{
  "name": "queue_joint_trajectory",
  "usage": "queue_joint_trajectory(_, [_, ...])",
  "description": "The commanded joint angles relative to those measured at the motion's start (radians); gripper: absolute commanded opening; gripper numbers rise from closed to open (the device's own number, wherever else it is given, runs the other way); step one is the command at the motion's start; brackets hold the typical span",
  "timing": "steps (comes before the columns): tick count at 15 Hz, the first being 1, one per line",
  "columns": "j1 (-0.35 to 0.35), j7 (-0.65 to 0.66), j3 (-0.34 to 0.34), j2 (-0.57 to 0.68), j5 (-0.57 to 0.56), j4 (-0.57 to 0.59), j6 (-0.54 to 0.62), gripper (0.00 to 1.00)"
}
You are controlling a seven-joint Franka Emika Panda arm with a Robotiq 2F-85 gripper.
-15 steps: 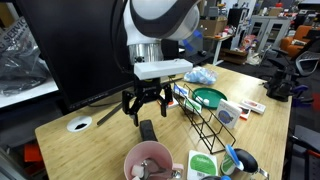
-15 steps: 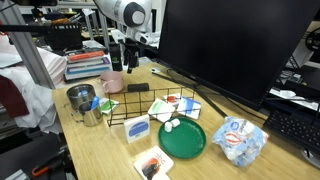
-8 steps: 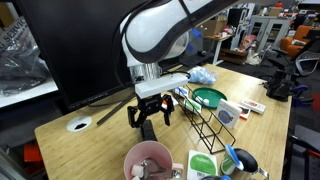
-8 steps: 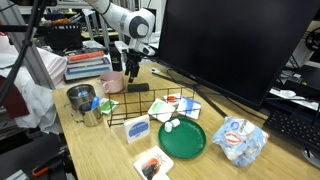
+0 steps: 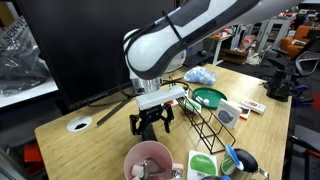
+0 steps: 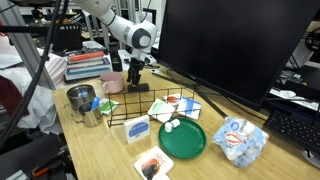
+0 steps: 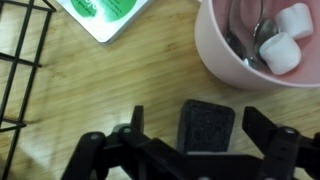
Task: Move the black object to the front of the table
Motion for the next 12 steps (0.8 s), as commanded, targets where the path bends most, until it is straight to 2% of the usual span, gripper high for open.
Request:
queue_joint_trajectory(1, [0.01, 0.02, -0.007, 0.024, 0.023, 0.036, 0.04, 1.0])
queue_joint_trajectory(6, [0.027, 0.061, -0.021, 0.04, 0.006, 0.055, 0.075, 1.0])
queue_joint_trajectory(8, [0.028, 0.077, -0.023, 0.049, 0.008, 0.06, 0.083, 0.95])
queue_joint_trajectory(12, [0.032, 0.103, -0.03, 0.085, 0.0, 0.092, 0.085, 0.95])
